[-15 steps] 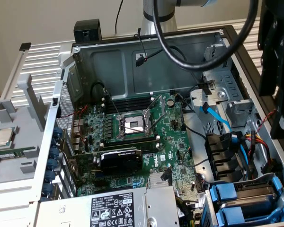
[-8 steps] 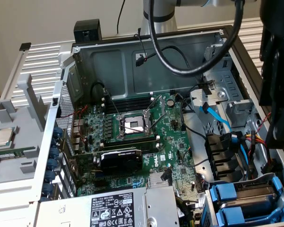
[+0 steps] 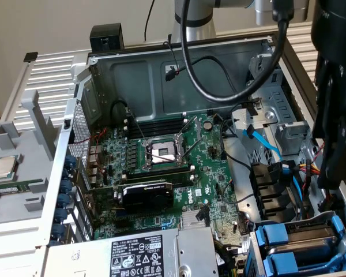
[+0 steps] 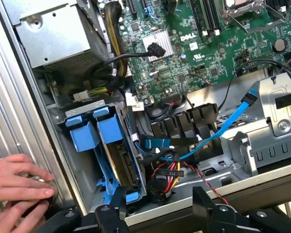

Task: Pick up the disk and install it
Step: 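Insert the first disk wire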

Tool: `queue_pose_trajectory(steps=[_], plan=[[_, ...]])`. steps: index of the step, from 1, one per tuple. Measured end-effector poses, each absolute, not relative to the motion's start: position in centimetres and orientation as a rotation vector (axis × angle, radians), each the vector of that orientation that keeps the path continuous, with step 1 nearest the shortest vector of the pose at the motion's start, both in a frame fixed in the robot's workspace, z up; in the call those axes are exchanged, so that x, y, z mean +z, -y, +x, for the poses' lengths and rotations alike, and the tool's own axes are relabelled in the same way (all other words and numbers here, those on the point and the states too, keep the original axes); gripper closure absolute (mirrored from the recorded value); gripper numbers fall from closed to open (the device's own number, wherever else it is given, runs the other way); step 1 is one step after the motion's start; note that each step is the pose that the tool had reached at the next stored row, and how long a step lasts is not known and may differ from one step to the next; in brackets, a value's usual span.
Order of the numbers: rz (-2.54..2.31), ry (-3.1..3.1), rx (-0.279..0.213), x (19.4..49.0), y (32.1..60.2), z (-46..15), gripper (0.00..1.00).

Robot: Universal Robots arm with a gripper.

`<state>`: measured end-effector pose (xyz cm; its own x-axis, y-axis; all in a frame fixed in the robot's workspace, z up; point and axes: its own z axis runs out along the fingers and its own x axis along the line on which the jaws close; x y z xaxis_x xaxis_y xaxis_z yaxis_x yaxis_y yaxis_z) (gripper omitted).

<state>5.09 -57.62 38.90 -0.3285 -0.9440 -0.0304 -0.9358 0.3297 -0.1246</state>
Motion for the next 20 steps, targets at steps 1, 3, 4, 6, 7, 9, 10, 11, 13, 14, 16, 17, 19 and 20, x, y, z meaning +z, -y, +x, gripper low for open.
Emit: queue_pose_trajectory(steps=[1, 3, 4, 6, 7, 9, 10, 11, 13, 14, 16, 17, 19, 20], plan=[[-1.757, -2.483, -0.128, 38.7, 57.5, 5.1, 0.35], [-1.751, -2.488, -0.128, 38.3, 57.3, 5.1, 0.35], [-1.750, -2.491, -0.127, 38.2, 57.1, 5.1, 0.35], [-1.750, -2.495, -0.125, 37.9, 56.8, 5.1, 0.35], [-1.751, -2.497, -0.124, 37.8, 56.6, 5.1, 0.35], [-1.755, -2.502, -0.126, 37.6, 56.3, 5.1, 0.35], [-1.758, -2.506, -0.127, 37.6, 56.2, 5.1, 0.35], [-1.759, -2.510, -0.127, 37.5, 56.2, 5.1, 0.35], [-1.747, -2.521, -0.127, 37.2, 56.2, 5.1, 0.35], [-1.737, -2.528, -0.128, 37.0, 56.2, 5.2, 0.35], [-1.718, -2.542, -0.129, 36.6, 56.2, 5.3, 0.35], [-1.710, -2.547, -0.129, 36.5, 56.1, 5.3, 0.35], [-1.701, -2.555, -0.129, 36.1, 56.0, 5.4, 0.35], [-1.700, -2.555, -0.128, 35.9, 55.9, 5.4, 0.35]])
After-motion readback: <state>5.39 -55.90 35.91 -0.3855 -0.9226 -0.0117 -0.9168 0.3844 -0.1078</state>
